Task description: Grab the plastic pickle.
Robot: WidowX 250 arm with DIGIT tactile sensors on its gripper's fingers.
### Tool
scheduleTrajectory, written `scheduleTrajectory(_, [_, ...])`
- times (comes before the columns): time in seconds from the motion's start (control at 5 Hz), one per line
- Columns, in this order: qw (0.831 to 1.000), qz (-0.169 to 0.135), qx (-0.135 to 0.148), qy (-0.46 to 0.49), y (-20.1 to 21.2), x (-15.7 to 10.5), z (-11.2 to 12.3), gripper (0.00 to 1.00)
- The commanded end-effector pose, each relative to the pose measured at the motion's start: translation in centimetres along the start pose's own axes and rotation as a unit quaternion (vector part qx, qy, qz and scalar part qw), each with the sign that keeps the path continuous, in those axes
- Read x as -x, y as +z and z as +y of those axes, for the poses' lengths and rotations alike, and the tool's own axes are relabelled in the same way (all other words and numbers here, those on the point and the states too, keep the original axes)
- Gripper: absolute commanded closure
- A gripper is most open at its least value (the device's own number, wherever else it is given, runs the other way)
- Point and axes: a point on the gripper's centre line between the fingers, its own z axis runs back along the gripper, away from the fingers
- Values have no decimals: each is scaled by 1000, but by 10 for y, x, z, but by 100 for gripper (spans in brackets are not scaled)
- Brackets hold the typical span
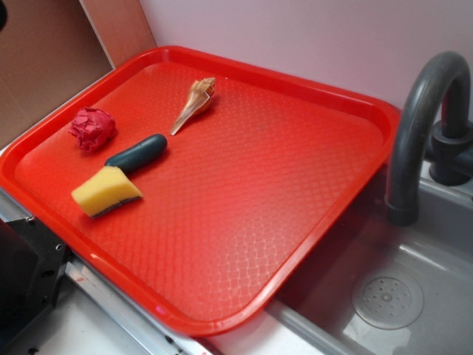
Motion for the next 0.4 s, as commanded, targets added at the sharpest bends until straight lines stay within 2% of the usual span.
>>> scheduleTrajectory(0.0, [1000, 0, 0, 0, 0, 0, 0, 0])
scheduleTrajectory(0.2, [1000, -3, -8, -3, -22, -20, -5, 0])
